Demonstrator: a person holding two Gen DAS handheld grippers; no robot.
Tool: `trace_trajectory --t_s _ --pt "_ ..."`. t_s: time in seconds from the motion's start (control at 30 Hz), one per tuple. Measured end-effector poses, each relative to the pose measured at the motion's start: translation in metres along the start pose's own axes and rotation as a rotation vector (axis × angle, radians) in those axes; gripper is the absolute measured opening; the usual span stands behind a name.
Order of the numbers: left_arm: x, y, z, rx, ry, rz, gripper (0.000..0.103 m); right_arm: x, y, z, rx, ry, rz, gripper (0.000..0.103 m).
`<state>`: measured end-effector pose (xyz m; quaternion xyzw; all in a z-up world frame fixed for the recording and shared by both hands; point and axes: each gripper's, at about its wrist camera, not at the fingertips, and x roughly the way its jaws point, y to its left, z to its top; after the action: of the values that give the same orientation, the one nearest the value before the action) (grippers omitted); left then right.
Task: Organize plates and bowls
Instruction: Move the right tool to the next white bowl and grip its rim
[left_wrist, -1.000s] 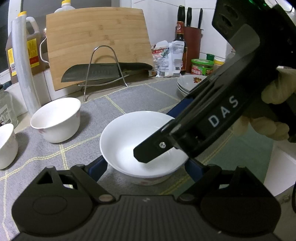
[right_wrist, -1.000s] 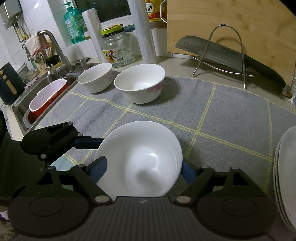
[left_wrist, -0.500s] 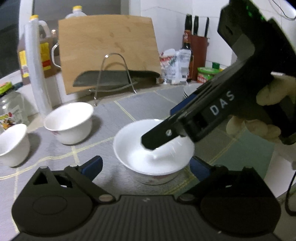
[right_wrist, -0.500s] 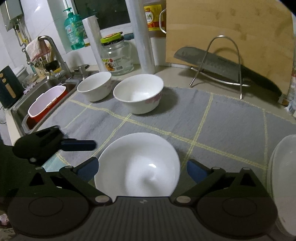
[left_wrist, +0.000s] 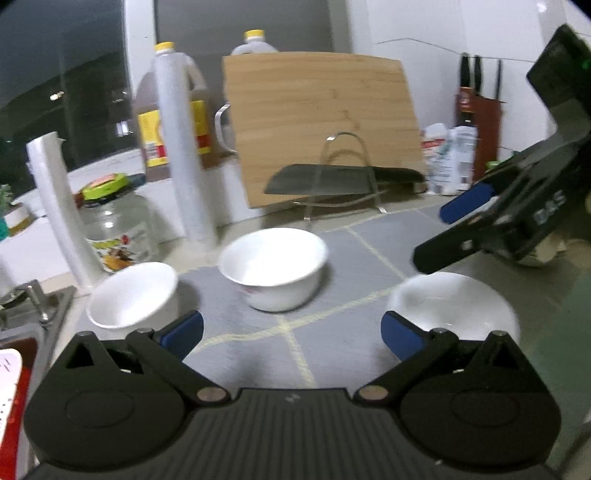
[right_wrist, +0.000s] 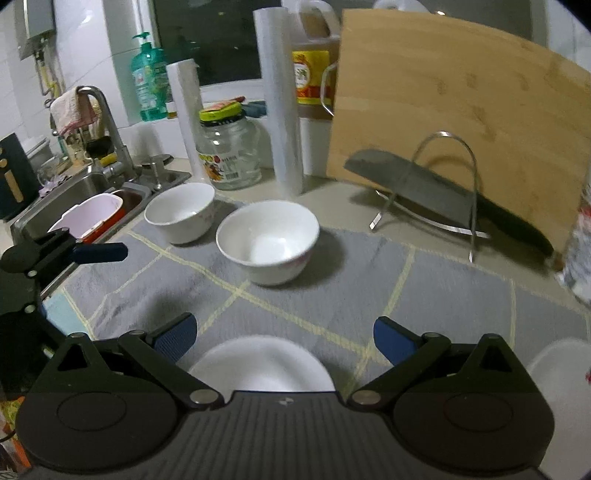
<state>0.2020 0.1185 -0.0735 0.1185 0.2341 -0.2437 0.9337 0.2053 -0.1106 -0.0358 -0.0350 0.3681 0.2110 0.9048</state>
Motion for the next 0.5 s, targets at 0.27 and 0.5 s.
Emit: trace_trajectory --t_s 0.27,0.5 --pt "0.035 0.014 0.006 -0.046 0.015 0.045 0.102 0.03 -0.007 0.032 -0.05 0.015 0.047 0.103" --pt "0.067 0.014 0.005 -0.05 0.038 0.043 0.102 0.072 -0.018 0.053 -0.05 0.06 0.109 0.103"
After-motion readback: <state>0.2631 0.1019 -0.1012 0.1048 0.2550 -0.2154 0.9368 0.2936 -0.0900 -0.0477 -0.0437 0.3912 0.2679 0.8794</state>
